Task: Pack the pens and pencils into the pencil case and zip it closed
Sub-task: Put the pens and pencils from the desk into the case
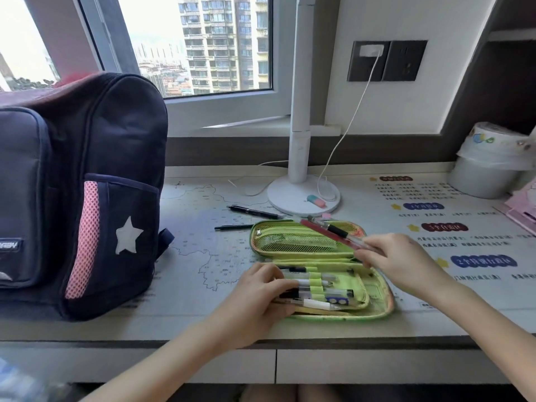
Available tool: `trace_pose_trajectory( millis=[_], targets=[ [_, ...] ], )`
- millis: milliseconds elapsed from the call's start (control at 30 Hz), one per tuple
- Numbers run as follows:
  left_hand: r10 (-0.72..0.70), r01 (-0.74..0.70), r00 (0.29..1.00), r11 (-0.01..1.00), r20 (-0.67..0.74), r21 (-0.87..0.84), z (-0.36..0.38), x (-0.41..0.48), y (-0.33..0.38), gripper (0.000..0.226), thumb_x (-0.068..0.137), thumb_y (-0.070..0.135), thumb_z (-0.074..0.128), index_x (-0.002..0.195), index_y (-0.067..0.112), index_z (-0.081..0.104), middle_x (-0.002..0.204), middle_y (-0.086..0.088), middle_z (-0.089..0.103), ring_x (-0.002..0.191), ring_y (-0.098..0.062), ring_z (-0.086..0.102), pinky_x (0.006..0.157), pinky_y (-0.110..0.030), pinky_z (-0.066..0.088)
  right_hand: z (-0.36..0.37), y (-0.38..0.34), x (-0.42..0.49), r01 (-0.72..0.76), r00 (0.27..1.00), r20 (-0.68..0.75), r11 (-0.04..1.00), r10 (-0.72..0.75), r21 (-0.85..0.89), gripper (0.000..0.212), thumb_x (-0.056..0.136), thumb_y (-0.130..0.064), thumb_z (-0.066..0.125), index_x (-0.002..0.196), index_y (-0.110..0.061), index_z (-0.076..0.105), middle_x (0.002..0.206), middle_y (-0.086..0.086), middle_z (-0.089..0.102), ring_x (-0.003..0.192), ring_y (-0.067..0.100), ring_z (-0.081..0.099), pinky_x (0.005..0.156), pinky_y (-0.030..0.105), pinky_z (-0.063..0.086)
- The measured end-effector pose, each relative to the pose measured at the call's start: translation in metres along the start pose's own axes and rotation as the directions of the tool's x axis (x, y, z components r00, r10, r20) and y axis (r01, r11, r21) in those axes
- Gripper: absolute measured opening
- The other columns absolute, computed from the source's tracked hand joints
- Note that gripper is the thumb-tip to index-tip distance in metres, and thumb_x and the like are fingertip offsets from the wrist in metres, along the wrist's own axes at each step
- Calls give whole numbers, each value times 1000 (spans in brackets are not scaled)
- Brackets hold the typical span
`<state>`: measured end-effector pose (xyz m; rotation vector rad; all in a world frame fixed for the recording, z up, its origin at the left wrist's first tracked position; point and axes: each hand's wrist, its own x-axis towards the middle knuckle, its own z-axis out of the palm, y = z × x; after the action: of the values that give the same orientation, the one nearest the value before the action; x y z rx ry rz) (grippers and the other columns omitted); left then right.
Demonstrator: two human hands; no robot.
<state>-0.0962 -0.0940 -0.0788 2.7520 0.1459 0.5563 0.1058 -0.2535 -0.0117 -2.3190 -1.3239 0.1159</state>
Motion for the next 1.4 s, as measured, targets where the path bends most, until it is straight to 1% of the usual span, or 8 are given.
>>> trace_pose_trajectory(
  millis=[200, 567, 700, 833, 1000, 1200, 1333, 1400],
  targets=[
    [-203, 176, 978, 933, -53, -314, -1, -7, 9, 24, 90, 19, 47, 106, 22, 65, 97, 2, 53, 96, -10, 46, 81, -17, 38, 5, -12, -9, 168, 983, 83, 984, -163, -63, 32, 89, -36, 56, 62, -20, 54, 63, -6, 53, 69, 5, 45, 56, 22, 29],
    [-171, 152, 982, 970, -87, -192, -3, 0, 12, 8, 80, 11, 64, 84, 17, 60, 86, 12, 58, 86, 0, 46, 76, -13, 36, 29, -4, -5, 252, 965, 118, 953, -235, -166, 35, 90, -45, 48, 58, -36, 37, 66, -17, 47, 78, 10, 44, 61, 21, 29],
    [-211, 177, 961, 967, -178, -185, -12, -15, -5, 12, 80, 13, 67, 78, 24, 65, 81, 17, 64, 82, 0, 53, 78, -15, 40, 41, -9, -2, 302, 952, 108, 932, -286, -199, 27, 91, -46, 46, 92, -27, 65, 89, -12, 60, 87, 10, 47, 74, 24, 38],
    [-365, 257, 910, 870, -198, -421, -22, -25, -12, 12, 80, 10, 68, 80, 23, 68, 84, 11, 65, 85, -9, 60, 76, -20, 48, 47, -10, 2, 331, 940, 151, 923, -305, -198, 32, 91, -46, 46, 114, -31, 63, 94, -12, 58, 91, 11, 45, 81, 26, 42],
    [-527, 381, 842, 734, -117, -562, -26, -20, -19, 26, 90, 35, 50, 115, 37, 57, 123, 21, 55, 116, 7, 46, 94, -17, 38, 38, -12, -1, 360, 927, 199, 902, -318, -238, 43, 91, -51, 40, 131, -38, 48, 89, -16, 44, 90, 9, 38, 68, 19, 30],
    [-438, 439, 897, 873, 56, -214, 7, -13, 7, 43, 91, 54, 11, 128, 52, -12, 148, 18, -11, 138, -4, -19, 113, -26, -14, 46, -12, 9, 334, 938, 180, 915, -297, -228, 40, 94, -49, 33, 133, -44, 39, 89, -15, 38, 89, 9, 35, 70, 16, 28],
    [-503, 493, 864, 834, 26, -247, -4, -13, 4, 52, 89, 58, 10, 138, 46, -3, 146, 20, -4, 138, -2, -12, 114, -33, -14, 51, -17, 13, 390, 905, 275, 891, -324, -233, 45, 91, -57, 26, 136, -51, 30, 99, -13, 37, 95, 11, 34, 83, 26, 31],
    [-531, 494, 844, 825, -74, -276, -15, -4, -17, 48, 93, 50, 24, 140, 37, 24, 145, 17, 23, 138, -5, 15, 117, -38, 6, 44, -23, 25, 362, 910, 272, 919, -312, -157, 44, 90, -57, 27, 132, -50, 36, 106, -15, 43, 101, 7, 37, 88, 26, 33]
  ],
)
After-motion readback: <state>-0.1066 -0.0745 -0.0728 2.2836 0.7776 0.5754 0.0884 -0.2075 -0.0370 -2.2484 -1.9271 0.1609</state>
